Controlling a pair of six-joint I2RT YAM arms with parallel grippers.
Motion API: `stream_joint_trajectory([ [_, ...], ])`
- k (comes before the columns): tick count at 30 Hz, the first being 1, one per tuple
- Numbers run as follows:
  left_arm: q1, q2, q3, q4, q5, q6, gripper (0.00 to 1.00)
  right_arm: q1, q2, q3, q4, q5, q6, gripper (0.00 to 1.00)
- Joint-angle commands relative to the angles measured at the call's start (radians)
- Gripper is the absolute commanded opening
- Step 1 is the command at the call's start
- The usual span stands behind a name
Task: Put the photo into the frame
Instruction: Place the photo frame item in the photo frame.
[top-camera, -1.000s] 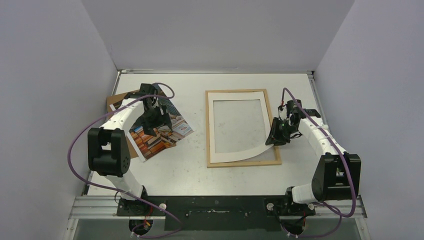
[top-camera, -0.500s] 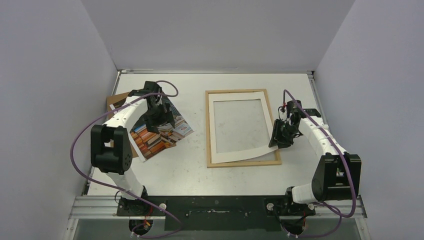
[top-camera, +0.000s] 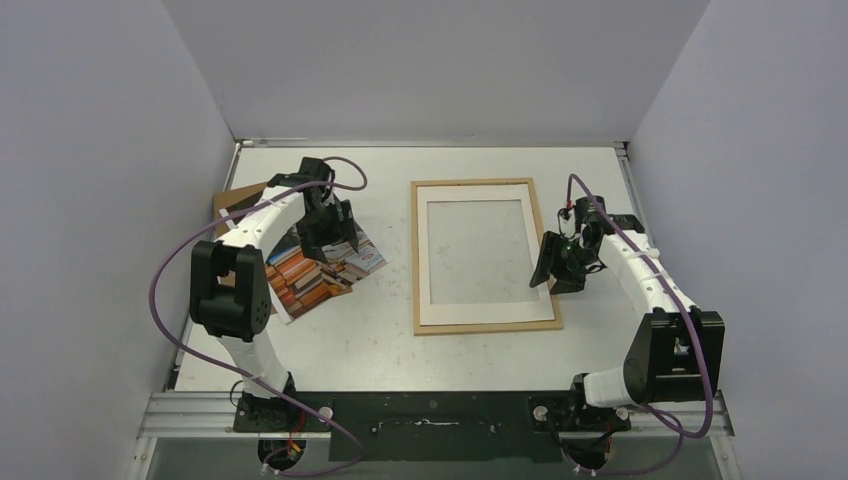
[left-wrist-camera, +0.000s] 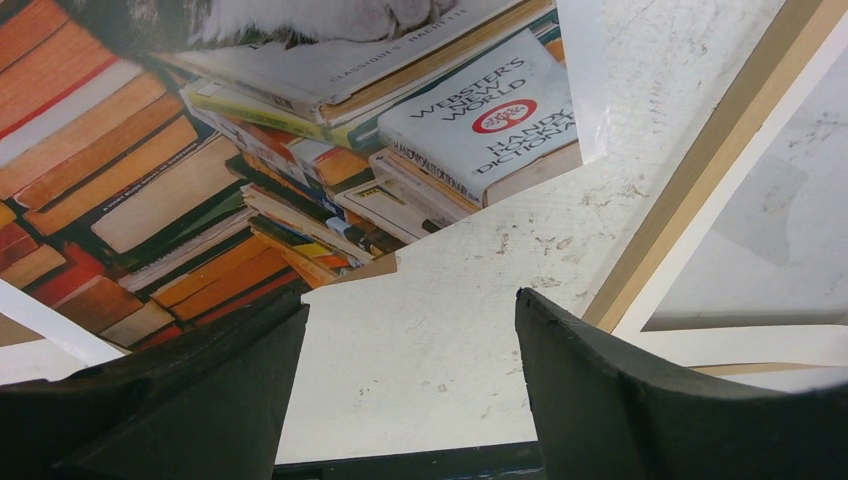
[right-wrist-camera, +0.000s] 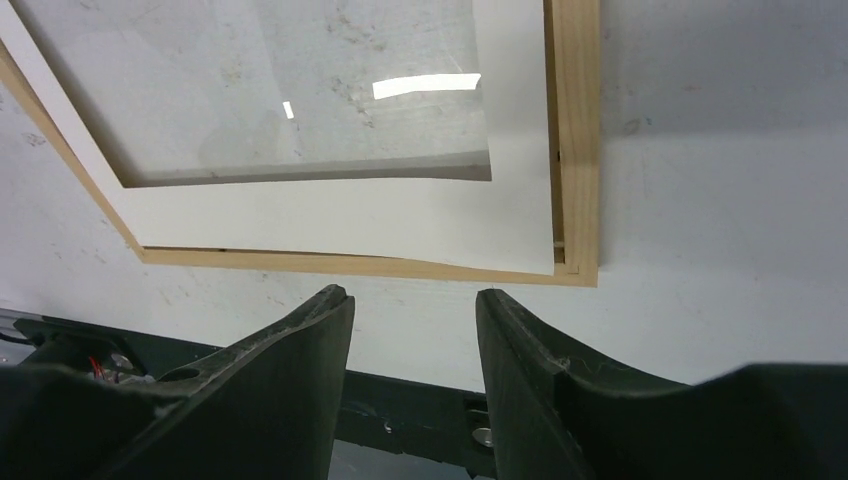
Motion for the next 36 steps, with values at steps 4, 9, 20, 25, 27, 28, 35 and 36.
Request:
stream_joint_trajectory([
  [4,-0.018,0.006,0.043,0.016,0.025,0.003,0.75,0.001,-0.023,0.038,0.055,0.057,0.036,0.51],
  [9,-0.055,0.001,0.022,0.056,0.065,-0.004,0.75,0.0,-0.009,0.011,0.034,0.161,0.062,0.6],
  [20,-0.114,0.022,0.007,0.072,0.073,-0.019,0.75,-0.005,0.035,-0.147,0.148,0.137,0.101,0.67],
  [25,-0.115,0.017,0.007,0.069,0.066,-0.019,0.75,-0.004,0.059,-0.186,0.194,0.097,0.115,0.66],
  [27,-0.116,0.017,0.005,0.068,0.064,-0.019,0.75,-0.004,0.065,-0.196,0.209,0.087,0.121,0.66],
  [28,-0.117,0.017,0.004,0.068,0.064,-0.019,0.75,-0.004,0.066,-0.201,0.218,0.079,0.125,0.66],
  [35,-0.12,0.014,-0.003,0.066,0.058,-0.025,0.75,-0.005,0.059,-0.212,0.276,0.028,0.144,0.55],
  [36,-0.121,0.014,-0.005,0.068,0.058,-0.027,0.75,-0.004,0.056,-0.213,0.286,0.024,0.143,0.53],
])
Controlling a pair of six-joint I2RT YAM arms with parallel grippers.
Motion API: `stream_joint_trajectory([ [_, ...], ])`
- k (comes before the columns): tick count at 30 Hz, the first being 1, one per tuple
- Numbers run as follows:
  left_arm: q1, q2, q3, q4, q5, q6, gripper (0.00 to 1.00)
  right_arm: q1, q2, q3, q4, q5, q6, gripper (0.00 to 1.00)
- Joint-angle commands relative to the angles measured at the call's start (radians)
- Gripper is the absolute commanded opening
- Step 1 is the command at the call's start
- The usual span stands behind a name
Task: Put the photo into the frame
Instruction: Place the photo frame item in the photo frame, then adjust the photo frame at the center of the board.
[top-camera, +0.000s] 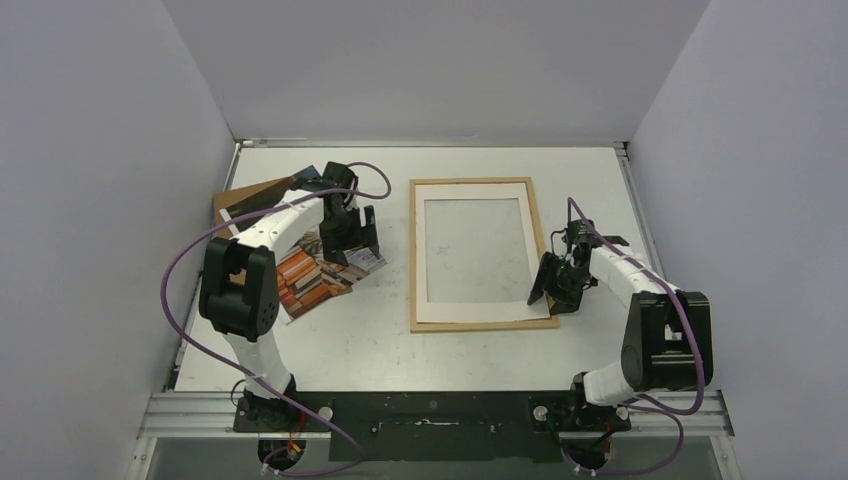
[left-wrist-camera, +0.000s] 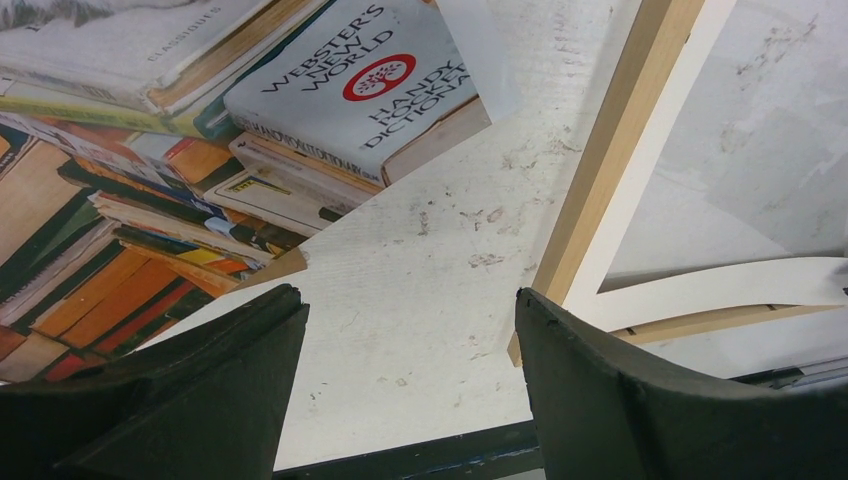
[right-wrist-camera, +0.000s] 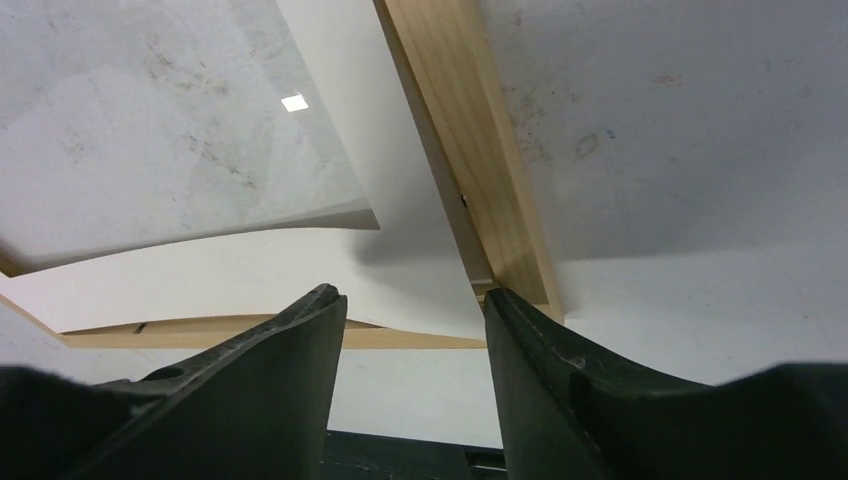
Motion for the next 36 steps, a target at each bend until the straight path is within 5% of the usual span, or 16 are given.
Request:
stream_joint_trajectory([
  [1,-0.008,-0.01,-0.004,0.026,-0.002,-0.008,0.75,-0.003,-0.014,-0.01,0.095,-0.045,0.016,0.5],
  [7,-0.011,-0.011,-0.006,0.027,-0.005,-0.009,0.75,0.001,-0.013,-0.035,0.148,-0.056,-0.001,0.49],
  [19,-0.018,-0.009,0.02,0.028,0.013,-0.011,0.75,0.002,-0.138,0.082,-0.07,0.141,-0.046,0.65],
  [28,-0.057,-0.004,-0.034,0.169,0.178,-0.044,0.76,0.003,-0.019,0.067,0.145,0.091,-0.083,0.78],
  [36,-0.149,0.058,-0.067,0.247,0.211,-0.091,0.76,0.011,0.118,0.117,0.211,0.058,-0.082,0.78],
])
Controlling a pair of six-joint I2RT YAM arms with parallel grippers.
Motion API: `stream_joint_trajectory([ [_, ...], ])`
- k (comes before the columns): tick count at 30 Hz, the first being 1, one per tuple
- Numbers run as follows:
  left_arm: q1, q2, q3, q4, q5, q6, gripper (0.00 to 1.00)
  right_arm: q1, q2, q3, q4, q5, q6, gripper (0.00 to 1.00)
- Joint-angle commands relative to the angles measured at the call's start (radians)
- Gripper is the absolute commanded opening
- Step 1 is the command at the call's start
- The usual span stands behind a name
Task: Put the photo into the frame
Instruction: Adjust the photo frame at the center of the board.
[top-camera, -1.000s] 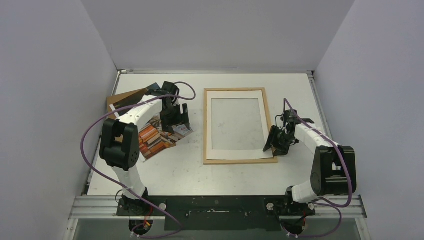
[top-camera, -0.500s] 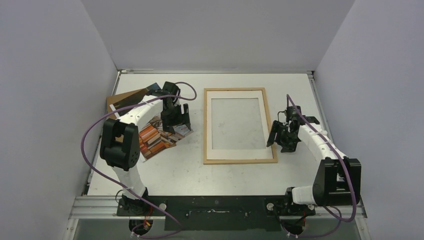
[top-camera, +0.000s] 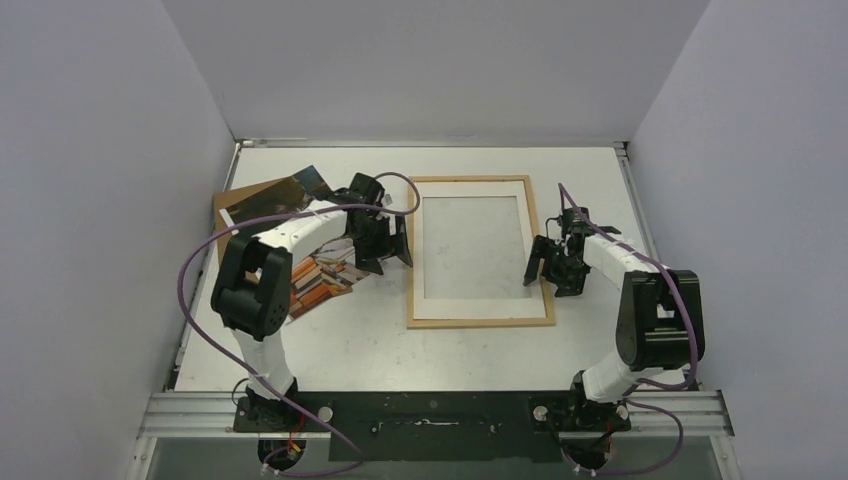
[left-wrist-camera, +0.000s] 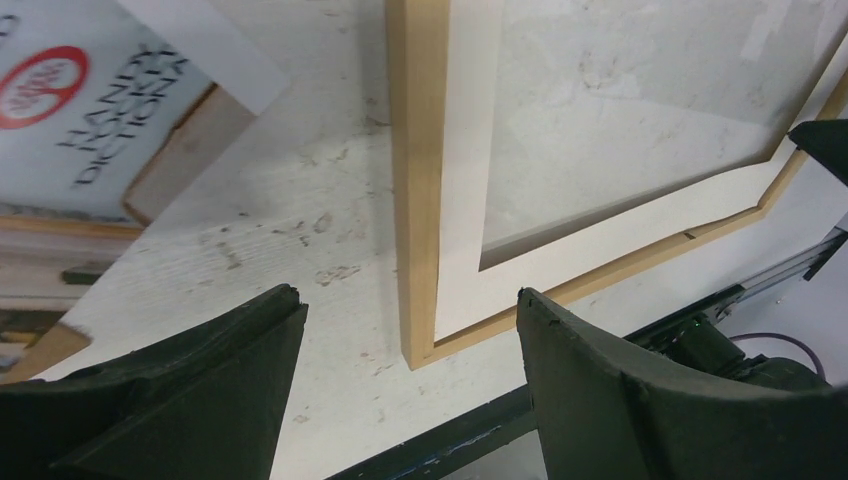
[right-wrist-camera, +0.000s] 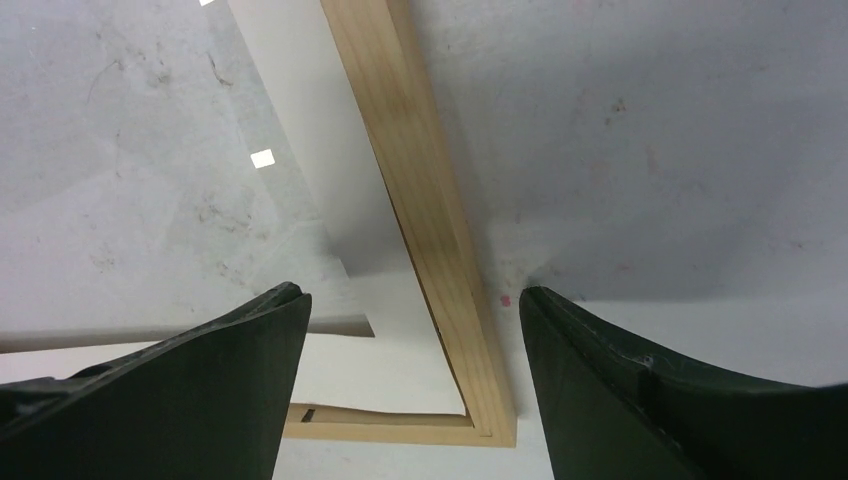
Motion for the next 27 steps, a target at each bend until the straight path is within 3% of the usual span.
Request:
stream_joint_trajectory([
  [1,-0.051,0.047,-0.004,0.081,0.037,-0.032,0.76,0.005,0.026,0.049,0.066,-0.023,-0.011,0.77],
  [8,-0.088,0.112,0.02,0.065,-0.05,-0.026,0.75,0.03,0.046,0.031,0.067,-0.038,-0.011,0.56],
  [16,-0.099,0.149,0.028,0.053,-0.117,-0.018,0.7,0.07,0.052,0.017,0.065,-0.004,-0.02,0.42],
  [22,-0.101,0.143,0.032,0.047,-0.135,-0.018,0.69,0.088,0.057,0.022,0.053,0.021,-0.023,0.42],
  [27,-0.092,0.082,0.066,0.025,-0.153,-0.011,0.74,0.087,0.001,0.077,-0.003,0.038,0.004,0.53],
])
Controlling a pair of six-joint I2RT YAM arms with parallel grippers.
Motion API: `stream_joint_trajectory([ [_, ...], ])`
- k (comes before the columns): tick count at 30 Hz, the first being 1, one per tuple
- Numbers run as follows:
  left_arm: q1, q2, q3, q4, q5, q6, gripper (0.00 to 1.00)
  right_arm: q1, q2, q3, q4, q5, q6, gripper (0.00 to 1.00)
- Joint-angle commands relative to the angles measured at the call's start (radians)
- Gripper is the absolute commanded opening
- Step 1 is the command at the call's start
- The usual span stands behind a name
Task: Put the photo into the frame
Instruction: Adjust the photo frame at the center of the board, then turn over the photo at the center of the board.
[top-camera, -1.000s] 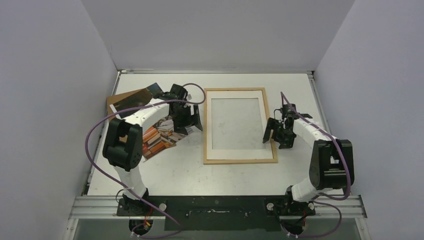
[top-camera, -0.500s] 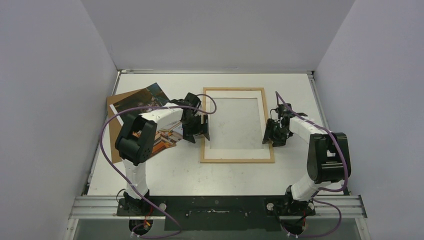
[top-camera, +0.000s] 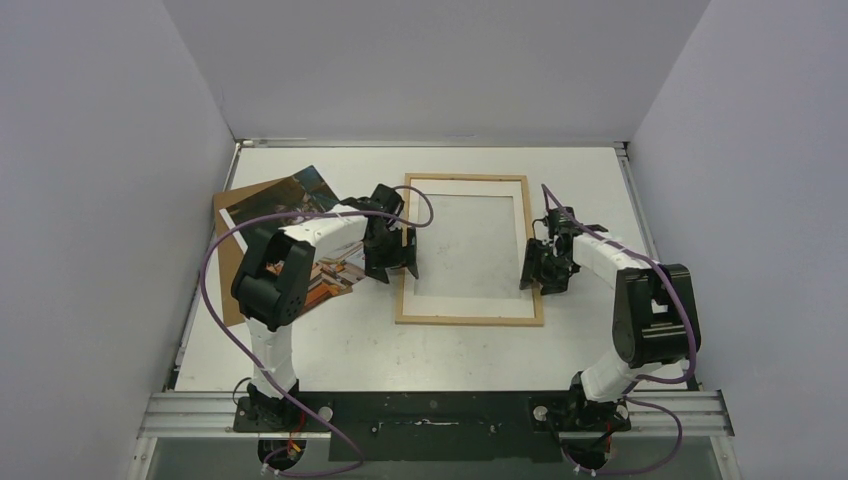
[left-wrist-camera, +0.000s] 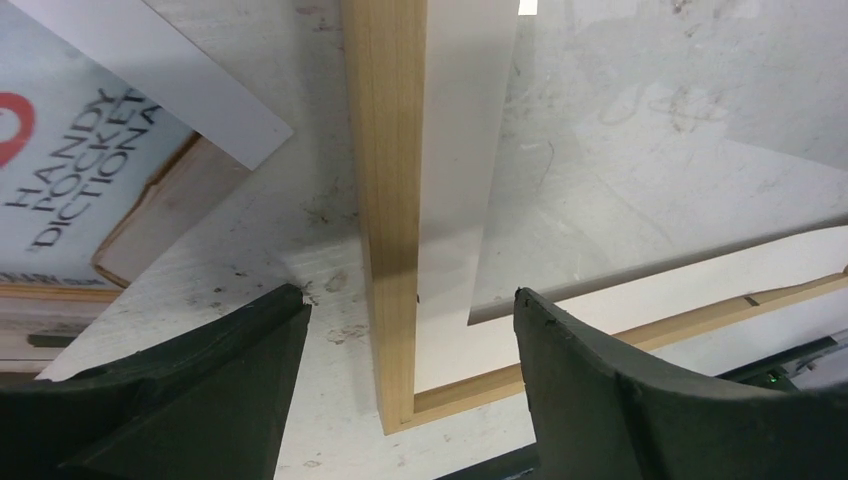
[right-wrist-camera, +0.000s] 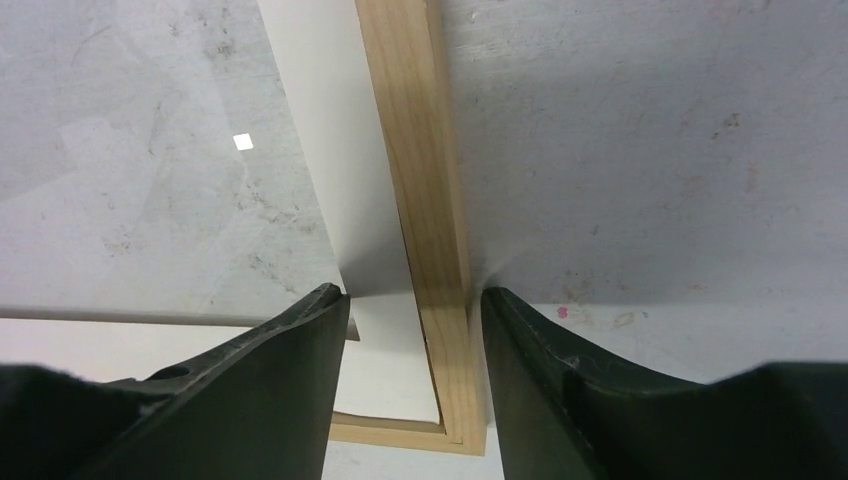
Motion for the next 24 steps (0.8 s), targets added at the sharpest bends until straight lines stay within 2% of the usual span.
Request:
stream_joint_trajectory([
  [1,0.009,-0.059,0.063,-0.015,-0.055,0.011,0.75,0.007,-0.063,0.096,-0.058,0.055,0.026,0.55],
  [5,0.026,-0.129,0.118,-0.035,-0.06,0.024,0.8,0.009,-0.13,0.184,-0.134,0.103,0.071,0.66],
  [8,0.054,-0.188,0.128,-0.06,-0.092,0.04,0.81,0.025,-0.162,0.222,-0.138,0.082,0.103,0.68],
  [13,0.201,-0.325,0.038,-0.067,-0.145,0.028,0.81,0.176,-0.142,0.297,-0.044,0.034,0.165,0.68],
  [18,0.441,-0.444,-0.083,-0.087,-0.128,0.004,0.81,0.368,0.012,0.453,0.095,0.032,0.237,0.68],
  [24,0.609,-0.486,-0.139,-0.168,-0.213,0.011,0.78,0.553,0.277,0.714,0.173,0.001,0.278,0.64],
])
